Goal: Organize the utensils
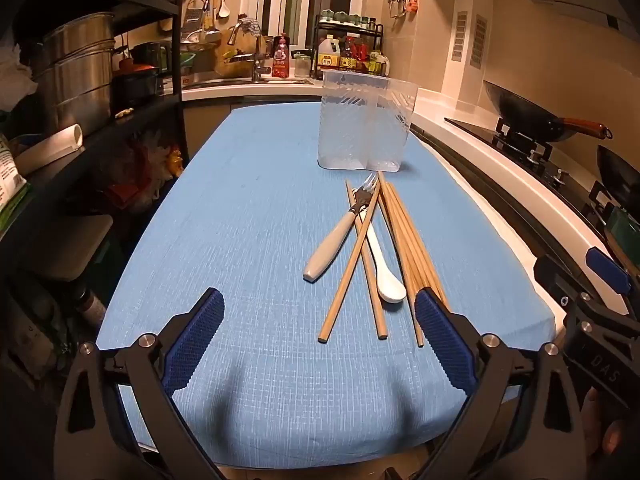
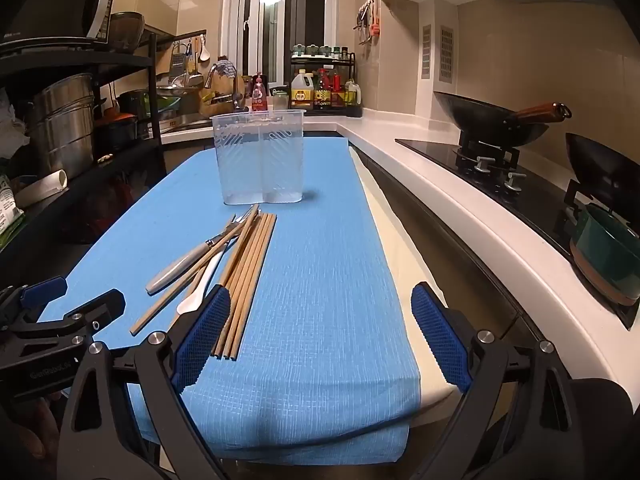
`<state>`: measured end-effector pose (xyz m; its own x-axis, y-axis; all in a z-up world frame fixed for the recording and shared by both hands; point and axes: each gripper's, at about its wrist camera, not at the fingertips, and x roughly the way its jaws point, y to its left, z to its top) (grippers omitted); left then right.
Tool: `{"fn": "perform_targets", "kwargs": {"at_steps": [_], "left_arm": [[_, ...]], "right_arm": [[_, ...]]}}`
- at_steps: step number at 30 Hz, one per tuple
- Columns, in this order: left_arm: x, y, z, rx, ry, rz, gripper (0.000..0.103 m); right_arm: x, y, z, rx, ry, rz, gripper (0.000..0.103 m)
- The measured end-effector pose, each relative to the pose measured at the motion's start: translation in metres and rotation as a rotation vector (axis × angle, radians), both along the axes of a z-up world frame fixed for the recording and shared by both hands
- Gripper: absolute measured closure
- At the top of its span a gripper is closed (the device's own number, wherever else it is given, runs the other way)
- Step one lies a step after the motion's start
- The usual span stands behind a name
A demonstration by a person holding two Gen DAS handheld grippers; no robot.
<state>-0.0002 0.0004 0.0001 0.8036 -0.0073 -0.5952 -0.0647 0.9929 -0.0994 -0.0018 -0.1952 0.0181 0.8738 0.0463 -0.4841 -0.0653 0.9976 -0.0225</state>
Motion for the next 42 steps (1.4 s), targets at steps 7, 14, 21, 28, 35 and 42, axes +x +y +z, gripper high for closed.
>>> {"fn": "perform_targets", "kwargs": {"at_steps": [7, 14, 21, 28, 35, 42], "left_arm": [[0.005, -0.004, 0.001, 0.031, -0.008, -0.003, 0.012], [-0.004, -0.003, 0.004, 0.035, -0.039, 0.006, 0.015], [-0.005, -0.003, 0.005, 0.013, -0.037, -0.029, 0.019], [-0.007, -0.009, 0.006, 0.032, -0.045, -0.054, 0.027], [-0.007, -0.009, 0.006, 0.034, -0.050, -0.046, 0.029], [-0.007, -0.010, 0.007, 0.035, -0.053, -0.045, 0.030]], "right_arm": [[-0.001, -0.002, 0.002, 0.003, -0.009, 0.001, 0.013], [-0.004, -0.002, 0.000, 0.010, 0.000, -0.003, 0.013], [-0.001, -0.001, 0.002, 0.001, 0.002, -0.008, 0.013], [-0.001, 0.000, 0.001, -0.002, 0.002, -0.006, 0.013], [-0.001, 0.000, 0.002, -0.003, 0.000, -0.005, 0.013], [-0.001, 0.001, 0.002, -0.003, -0.001, -0.006, 0.013]]}}
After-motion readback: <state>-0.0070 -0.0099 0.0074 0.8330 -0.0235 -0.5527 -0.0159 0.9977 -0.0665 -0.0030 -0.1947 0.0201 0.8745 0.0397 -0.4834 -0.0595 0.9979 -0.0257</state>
